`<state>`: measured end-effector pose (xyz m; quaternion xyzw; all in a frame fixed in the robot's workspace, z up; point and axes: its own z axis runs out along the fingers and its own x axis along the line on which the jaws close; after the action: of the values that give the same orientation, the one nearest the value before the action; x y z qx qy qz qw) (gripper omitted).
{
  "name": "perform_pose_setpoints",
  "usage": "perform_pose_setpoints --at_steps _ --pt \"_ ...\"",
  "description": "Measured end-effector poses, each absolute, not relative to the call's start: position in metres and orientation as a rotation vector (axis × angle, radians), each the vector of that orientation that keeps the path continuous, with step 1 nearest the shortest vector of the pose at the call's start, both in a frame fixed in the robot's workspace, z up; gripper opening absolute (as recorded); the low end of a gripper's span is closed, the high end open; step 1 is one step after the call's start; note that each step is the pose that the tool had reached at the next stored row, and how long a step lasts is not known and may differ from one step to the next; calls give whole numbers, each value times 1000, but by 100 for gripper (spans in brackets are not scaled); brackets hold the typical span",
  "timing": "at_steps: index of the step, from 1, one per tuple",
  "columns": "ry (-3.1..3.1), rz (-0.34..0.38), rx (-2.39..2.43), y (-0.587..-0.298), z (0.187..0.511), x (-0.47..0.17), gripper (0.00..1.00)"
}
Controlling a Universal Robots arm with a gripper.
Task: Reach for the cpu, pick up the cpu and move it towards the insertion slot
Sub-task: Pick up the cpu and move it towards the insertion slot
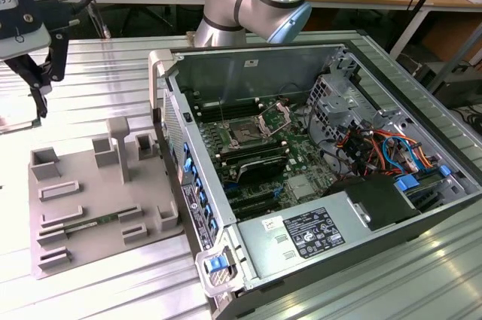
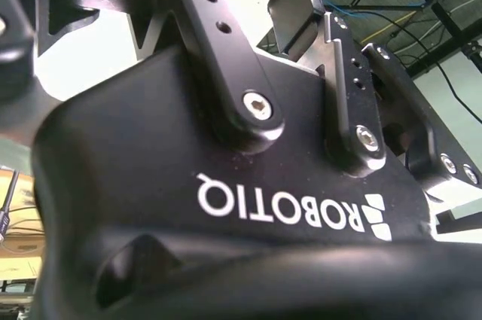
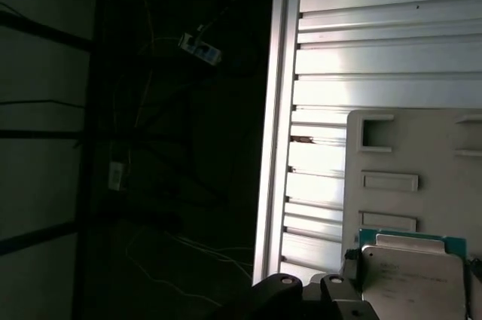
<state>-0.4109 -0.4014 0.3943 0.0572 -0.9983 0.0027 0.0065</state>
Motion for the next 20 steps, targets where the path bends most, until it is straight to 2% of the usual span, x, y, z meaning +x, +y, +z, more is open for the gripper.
perform_pose_setpoints --at_steps 20 --pt "-3124 8 179 -401 396 -395 55"
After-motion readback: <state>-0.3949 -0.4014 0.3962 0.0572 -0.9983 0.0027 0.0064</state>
